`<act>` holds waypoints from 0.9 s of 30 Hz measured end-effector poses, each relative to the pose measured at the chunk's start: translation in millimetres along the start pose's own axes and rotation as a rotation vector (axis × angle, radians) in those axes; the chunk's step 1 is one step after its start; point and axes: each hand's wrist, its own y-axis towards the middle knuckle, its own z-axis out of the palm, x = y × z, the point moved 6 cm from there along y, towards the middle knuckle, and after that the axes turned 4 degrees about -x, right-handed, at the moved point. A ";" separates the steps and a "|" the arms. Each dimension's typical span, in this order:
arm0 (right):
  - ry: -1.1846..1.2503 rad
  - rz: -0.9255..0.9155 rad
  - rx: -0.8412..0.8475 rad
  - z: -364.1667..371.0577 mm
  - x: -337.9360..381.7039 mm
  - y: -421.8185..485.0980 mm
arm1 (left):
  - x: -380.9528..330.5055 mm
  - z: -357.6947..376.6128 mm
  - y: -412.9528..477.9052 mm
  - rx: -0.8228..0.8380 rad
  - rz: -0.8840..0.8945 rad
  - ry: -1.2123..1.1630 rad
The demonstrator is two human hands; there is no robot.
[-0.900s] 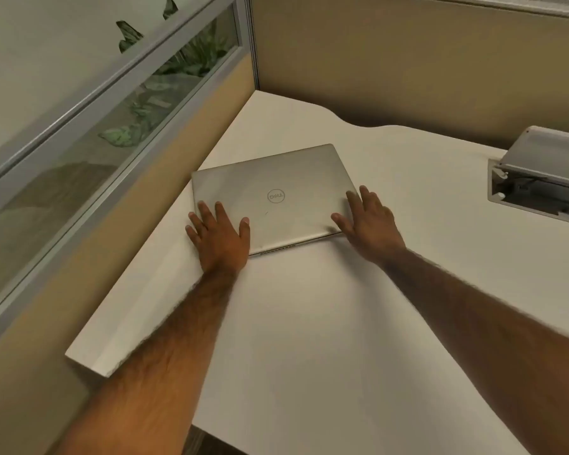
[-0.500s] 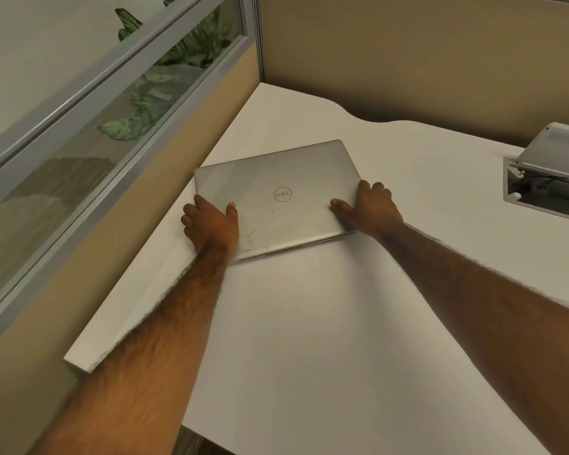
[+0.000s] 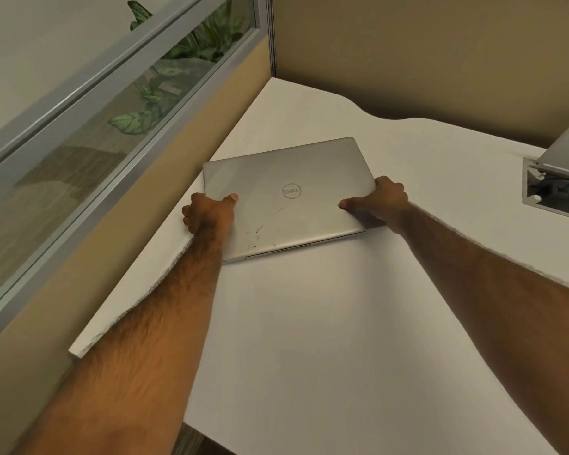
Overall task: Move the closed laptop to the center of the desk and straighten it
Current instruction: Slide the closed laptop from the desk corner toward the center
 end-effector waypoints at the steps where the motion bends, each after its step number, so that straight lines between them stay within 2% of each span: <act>1: 0.007 -0.004 0.003 0.7 0.2 -1.0 | 0.8 0.0 0.6 -0.001 -0.001 -0.012; 16: 0.159 -0.022 -0.018 -9.0 -23.4 -19.8 | 4.0 2.2 -16.0 -0.023 0.029 -0.067; 27: 0.202 0.034 -0.058 -47.1 -90.5 -65.3 | 5.2 13.5 -83.5 0.027 0.093 -0.044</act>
